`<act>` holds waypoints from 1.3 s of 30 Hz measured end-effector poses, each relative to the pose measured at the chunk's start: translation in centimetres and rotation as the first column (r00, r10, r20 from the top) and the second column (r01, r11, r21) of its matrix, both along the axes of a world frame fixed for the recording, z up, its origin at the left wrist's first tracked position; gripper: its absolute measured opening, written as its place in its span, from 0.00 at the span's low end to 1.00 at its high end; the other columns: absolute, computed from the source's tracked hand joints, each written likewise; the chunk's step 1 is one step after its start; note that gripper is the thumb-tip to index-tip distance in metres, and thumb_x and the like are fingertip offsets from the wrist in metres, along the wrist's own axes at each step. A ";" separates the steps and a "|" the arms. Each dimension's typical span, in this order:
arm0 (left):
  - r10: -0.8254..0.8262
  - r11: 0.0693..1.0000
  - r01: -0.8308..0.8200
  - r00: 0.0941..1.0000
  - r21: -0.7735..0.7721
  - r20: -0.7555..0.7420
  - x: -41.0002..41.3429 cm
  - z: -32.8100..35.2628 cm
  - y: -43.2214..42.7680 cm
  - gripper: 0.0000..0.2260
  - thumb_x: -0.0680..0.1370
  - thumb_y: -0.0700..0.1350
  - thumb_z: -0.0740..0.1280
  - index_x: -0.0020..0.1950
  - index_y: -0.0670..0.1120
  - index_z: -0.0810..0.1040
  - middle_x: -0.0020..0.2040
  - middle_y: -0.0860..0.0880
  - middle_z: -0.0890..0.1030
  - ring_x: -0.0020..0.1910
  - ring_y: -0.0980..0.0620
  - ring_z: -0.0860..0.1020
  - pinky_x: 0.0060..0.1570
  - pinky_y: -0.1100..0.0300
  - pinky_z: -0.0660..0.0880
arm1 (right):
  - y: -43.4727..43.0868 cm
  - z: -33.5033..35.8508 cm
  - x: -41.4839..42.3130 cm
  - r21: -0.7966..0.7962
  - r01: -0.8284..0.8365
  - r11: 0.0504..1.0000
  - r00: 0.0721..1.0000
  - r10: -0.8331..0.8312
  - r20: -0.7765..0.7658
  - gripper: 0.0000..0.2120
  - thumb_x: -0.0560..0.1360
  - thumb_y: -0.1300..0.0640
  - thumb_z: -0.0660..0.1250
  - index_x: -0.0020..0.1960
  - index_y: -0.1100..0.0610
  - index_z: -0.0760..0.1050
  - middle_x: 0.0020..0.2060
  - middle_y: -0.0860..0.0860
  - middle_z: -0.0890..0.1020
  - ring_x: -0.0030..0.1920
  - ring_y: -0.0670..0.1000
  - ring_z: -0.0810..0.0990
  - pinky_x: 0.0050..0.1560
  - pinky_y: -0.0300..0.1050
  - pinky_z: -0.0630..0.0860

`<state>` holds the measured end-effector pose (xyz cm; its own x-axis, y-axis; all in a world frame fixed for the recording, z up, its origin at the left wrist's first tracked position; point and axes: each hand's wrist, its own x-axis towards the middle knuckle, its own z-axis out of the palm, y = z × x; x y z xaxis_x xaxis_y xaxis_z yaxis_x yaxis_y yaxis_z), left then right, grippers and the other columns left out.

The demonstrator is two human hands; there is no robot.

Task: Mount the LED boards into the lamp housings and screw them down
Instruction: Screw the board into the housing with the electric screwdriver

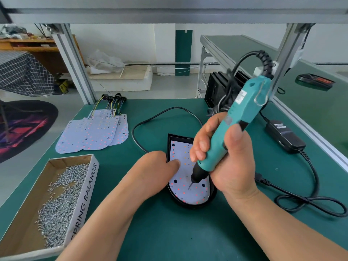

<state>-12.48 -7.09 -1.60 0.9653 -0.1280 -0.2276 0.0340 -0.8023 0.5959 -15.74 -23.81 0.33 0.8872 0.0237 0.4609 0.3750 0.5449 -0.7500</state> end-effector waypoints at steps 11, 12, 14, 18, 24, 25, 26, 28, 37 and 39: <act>0.006 0.995 -0.006 1.000 -0.101 0.002 0.1 -0.3 0.4 0.18 0.81 0.57 0.66 0.40 0.48 0.64 0.34 0.51 0.66 0.33 0.49 0.63 0.35 0.54 0.62 | -3.7 0.8 1.1 0.049 0.103 0.994 0.966 -0.088 -0.244 0.20 0.77 0.38 0.70 0.45 0.55 0.73 0.30 0.52 0.71 0.26 0.51 0.68 0.30 0.43 0.71; 0.014 0.995 -0.014 1.000 -0.098 0.004 0.1 -0.3 0.4 0.18 0.80 0.57 0.66 0.40 0.48 0.63 0.34 0.51 0.66 0.33 0.48 0.63 0.35 0.54 0.61 | -3.7 0.6 1.1 0.032 0.089 0.995 0.962 -0.078 -0.261 0.19 0.78 0.38 0.68 0.45 0.55 0.73 0.30 0.53 0.71 0.26 0.52 0.68 0.30 0.43 0.70; 0.024 0.996 -0.023 1.000 -0.089 0.010 0.2 -0.2 0.5 0.19 0.80 0.56 0.66 0.39 0.48 0.62 0.34 0.51 0.65 0.33 0.48 0.62 0.35 0.54 0.61 | -3.7 0.4 1.2 -0.010 0.046 0.999 0.961 -0.047 -0.271 0.20 0.76 0.38 0.71 0.45 0.55 0.74 0.30 0.53 0.71 0.26 0.52 0.68 0.29 0.44 0.70; 0.037 0.995 -0.036 0.999 -0.097 0.003 0.3 -0.3 0.6 0.18 0.79 0.56 0.66 0.39 0.49 0.62 0.34 0.51 0.65 0.33 0.48 0.62 0.35 0.54 0.61 | -3.1 -0.1 1.2 -0.083 -0.029 0.996 0.972 0.008 -0.233 0.25 0.71 0.34 0.77 0.46 0.55 0.75 0.31 0.54 0.72 0.26 0.52 0.69 0.29 0.44 0.71; 0.028 0.994 -0.026 0.999 -0.105 0.017 0.3 -0.3 0.6 0.18 0.78 0.57 0.66 0.39 0.49 0.62 0.32 0.53 0.64 0.32 0.49 0.62 0.35 0.55 0.61 | -2.4 -0.3 1.0 -0.138 -0.040 0.990 0.979 0.011 -0.206 0.27 0.70 0.32 0.78 0.46 0.55 0.75 0.30 0.54 0.73 0.25 0.53 0.70 0.29 0.46 0.73; 0.024 0.994 -0.022 1.000 -0.106 0.017 0.3 -0.3 0.6 0.18 0.78 0.56 0.66 0.39 0.49 0.62 0.32 0.52 0.64 0.32 0.49 0.62 0.35 0.55 0.61 | -2.5 -0.3 1.0 -0.135 -0.035 0.990 0.979 0.007 -0.205 0.27 0.70 0.32 0.78 0.46 0.55 0.75 0.30 0.54 0.73 0.25 0.53 0.70 0.29 0.46 0.73; 0.025 0.994 -0.023 1.000 -0.106 0.018 0.3 -0.3 0.7 0.18 0.79 0.56 0.66 0.39 0.49 0.61 0.32 0.52 0.64 0.32 0.49 0.61 0.35 0.55 0.61 | -2.6 -0.2 1.0 -0.125 -0.029 0.992 0.979 0.003 -0.203 0.28 0.69 0.32 0.78 0.46 0.56 0.75 0.30 0.54 0.73 0.25 0.53 0.70 0.29 0.45 0.73; 0.032 0.994 -0.029 0.999 -0.108 0.022 0.3 -0.3 0.7 0.19 0.79 0.57 0.67 0.39 0.49 0.61 0.31 0.53 0.63 0.31 0.49 0.61 0.35 0.55 0.60 | -2.9 0.0 1.1 -0.092 -0.016 0.996 0.980 -0.003 -0.200 0.28 0.69 0.32 0.78 0.46 0.56 0.75 0.30 0.54 0.73 0.26 0.52 0.70 0.29 0.45 0.73; 0.177 0.980 -0.131 0.922 -0.153 0.344 -0.1 1.2 0.9 0.14 0.81 0.64 0.64 0.51 0.55 0.77 0.33 0.57 0.76 0.35 0.57 0.75 0.37 0.55 0.68 | -4.0 1.0 1.0 0.140 0.124 0.982 0.967 -0.088 -0.241 0.20 0.80 0.38 0.62 0.43 0.54 0.73 0.30 0.51 0.71 0.27 0.51 0.68 0.31 0.43 0.71; 0.186 0.967 -0.091 0.891 -0.239 0.413 -0.5 1.4 0.7 0.06 0.81 0.59 0.67 0.52 0.58 0.78 0.33 0.59 0.76 0.35 0.58 0.75 0.37 0.55 0.67 | -4.3 1.0 1.1 0.148 0.143 0.979 0.962 -0.102 -0.253 0.20 0.80 0.38 0.62 0.43 0.54 0.73 0.30 0.51 0.71 0.27 0.51 0.68 0.31 0.43 0.71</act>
<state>-12.94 -6.43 -0.15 0.9731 0.0154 0.2297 -0.1616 -0.6649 0.7293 -14.62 -28.09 1.37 0.9640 -0.1499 0.2198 0.2645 0.6289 -0.7311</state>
